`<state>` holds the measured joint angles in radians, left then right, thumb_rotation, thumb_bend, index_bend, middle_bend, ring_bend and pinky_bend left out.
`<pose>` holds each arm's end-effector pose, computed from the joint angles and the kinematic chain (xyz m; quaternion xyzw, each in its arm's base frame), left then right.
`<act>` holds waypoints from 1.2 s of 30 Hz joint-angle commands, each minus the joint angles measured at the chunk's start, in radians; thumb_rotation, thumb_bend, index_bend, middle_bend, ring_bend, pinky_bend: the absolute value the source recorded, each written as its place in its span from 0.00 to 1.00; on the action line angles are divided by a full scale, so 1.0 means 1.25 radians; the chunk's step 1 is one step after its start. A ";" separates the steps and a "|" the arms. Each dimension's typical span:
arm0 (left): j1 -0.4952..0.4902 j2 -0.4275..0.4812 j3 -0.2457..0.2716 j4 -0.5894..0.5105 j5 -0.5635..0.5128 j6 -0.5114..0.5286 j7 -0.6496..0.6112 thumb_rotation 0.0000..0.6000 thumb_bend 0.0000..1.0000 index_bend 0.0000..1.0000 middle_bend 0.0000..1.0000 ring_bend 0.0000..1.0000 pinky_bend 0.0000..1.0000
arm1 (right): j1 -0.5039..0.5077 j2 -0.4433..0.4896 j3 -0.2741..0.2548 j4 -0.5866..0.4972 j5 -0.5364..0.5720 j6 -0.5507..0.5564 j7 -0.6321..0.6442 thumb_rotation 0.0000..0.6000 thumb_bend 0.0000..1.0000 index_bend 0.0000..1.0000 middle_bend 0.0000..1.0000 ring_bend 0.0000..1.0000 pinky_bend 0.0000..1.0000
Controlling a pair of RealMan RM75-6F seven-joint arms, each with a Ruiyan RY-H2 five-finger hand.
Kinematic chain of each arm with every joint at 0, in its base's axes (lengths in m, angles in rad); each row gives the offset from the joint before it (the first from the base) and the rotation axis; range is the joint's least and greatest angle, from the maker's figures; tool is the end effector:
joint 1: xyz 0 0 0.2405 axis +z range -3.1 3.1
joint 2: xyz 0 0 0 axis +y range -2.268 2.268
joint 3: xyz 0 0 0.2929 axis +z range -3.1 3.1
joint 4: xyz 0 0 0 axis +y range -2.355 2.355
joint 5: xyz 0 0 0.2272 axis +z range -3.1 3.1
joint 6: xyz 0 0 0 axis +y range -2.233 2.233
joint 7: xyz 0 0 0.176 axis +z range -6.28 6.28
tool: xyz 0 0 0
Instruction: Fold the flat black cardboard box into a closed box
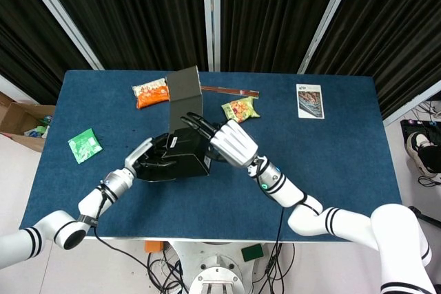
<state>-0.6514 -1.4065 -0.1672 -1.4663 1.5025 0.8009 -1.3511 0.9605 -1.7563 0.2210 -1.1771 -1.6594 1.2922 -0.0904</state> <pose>-0.1965 0.3787 -0.0210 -0.3891 -0.7836 -0.4833 0.0296 -0.0123 -0.4041 -0.0437 0.7235 -0.1151 0.6080 0.3060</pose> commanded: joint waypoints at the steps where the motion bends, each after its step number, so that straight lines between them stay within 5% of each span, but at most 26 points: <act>1: 0.001 -0.046 0.017 0.038 -0.009 0.036 0.090 0.81 0.00 0.27 0.28 0.54 0.79 | 0.007 -0.014 -0.029 0.034 -0.022 -0.017 -0.010 1.00 0.06 0.21 0.30 0.76 1.00; 5: 0.010 -0.110 0.036 0.094 -0.005 0.076 0.185 0.81 0.00 0.28 0.28 0.54 0.79 | 0.006 -0.041 -0.067 0.093 -0.043 -0.025 0.002 1.00 0.06 0.29 0.34 0.76 1.00; 17: 0.033 -0.278 0.108 0.301 0.038 0.154 0.339 0.81 0.00 0.29 0.28 0.54 0.78 | -0.006 -0.159 -0.168 0.343 -0.120 0.005 0.068 1.00 0.06 0.30 0.34 0.77 1.00; 25: 0.032 -0.309 0.126 0.371 0.055 0.177 0.372 0.81 0.00 0.27 0.28 0.54 0.78 | -0.002 -0.203 -0.203 0.452 -0.152 0.038 0.110 1.00 0.08 0.36 0.38 0.77 1.00; 36: 0.025 -0.300 0.135 0.361 0.049 0.166 0.397 0.80 0.00 0.22 0.25 0.53 0.78 | 0.007 -0.235 -0.208 0.515 -0.159 0.085 0.136 1.00 0.10 0.45 0.42 0.78 1.00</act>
<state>-0.6199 -1.7828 0.0011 -1.0129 1.5643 1.0098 -0.8566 0.9678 -2.0490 -0.0409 -0.5344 -1.8602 1.3968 0.0785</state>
